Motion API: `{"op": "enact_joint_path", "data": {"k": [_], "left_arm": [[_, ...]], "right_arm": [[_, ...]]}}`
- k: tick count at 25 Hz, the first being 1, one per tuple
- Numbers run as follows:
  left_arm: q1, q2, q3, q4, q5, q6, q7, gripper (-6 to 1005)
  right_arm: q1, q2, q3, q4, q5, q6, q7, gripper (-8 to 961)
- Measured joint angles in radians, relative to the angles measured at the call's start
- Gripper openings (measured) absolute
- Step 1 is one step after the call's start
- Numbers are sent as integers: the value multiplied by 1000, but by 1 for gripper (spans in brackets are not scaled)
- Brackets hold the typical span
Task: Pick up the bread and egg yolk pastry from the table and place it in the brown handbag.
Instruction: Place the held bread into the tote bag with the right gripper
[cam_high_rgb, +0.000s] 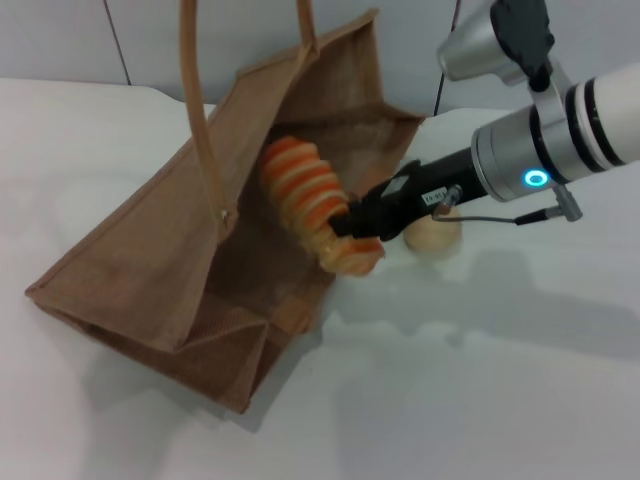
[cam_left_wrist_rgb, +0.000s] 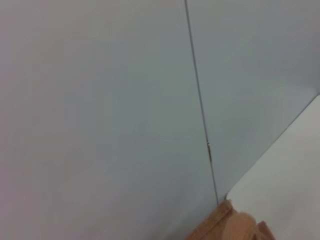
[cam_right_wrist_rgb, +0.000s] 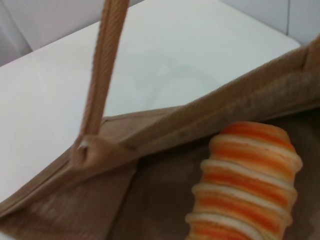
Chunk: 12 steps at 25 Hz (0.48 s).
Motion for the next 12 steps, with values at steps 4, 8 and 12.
{"op": "enact_joint_path", "data": {"k": [4,8,12], "left_arm": [[-6,-4,13,0,-44,16,2,121],[-11,-5,16,0,-60,23,2,121],[-25,-9,19,0,-63,25,1,121]], "right_arm": [[13,2,-1,20,3,-49,-12,201],[50,3,-10,91,58,-93,-68,196],[81,3,-38,145,129,-146,-117,197]]}}
